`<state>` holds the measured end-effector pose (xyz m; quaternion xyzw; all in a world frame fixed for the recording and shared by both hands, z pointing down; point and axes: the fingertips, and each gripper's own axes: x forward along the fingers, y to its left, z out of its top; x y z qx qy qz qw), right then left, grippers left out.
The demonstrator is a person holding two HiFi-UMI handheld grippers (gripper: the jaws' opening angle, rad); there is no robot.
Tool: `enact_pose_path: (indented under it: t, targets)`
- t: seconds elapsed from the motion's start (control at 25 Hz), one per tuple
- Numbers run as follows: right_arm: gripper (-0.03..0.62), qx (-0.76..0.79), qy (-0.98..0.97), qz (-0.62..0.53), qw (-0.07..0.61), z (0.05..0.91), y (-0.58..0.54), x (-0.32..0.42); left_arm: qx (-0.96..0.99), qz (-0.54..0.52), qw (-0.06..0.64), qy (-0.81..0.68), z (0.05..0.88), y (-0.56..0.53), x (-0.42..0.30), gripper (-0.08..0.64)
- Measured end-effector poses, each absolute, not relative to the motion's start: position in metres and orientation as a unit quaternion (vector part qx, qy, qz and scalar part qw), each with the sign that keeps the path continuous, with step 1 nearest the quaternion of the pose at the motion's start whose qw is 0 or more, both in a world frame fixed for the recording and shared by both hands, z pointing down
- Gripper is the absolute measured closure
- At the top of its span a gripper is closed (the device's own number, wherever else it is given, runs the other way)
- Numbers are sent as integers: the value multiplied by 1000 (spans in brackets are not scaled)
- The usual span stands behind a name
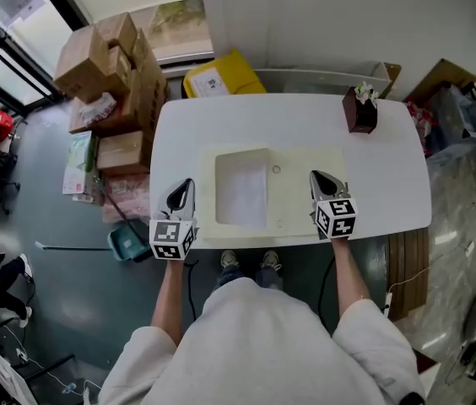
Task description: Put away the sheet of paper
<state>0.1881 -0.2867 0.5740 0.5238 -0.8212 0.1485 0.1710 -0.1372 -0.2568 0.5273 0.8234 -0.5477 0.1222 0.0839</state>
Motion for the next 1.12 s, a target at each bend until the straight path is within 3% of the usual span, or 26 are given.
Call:
enact_pose_path:
  t: [0.4, 1.12]
  targets:
    - [592, 556, -814, 111, 127, 524, -296, 194, 823, 110, 57, -554, 498, -268, -142, 555]
    - [592, 561, -815, 64, 129, 498, -286, 180, 824, 94, 45, -557, 480, -282, -142, 555]
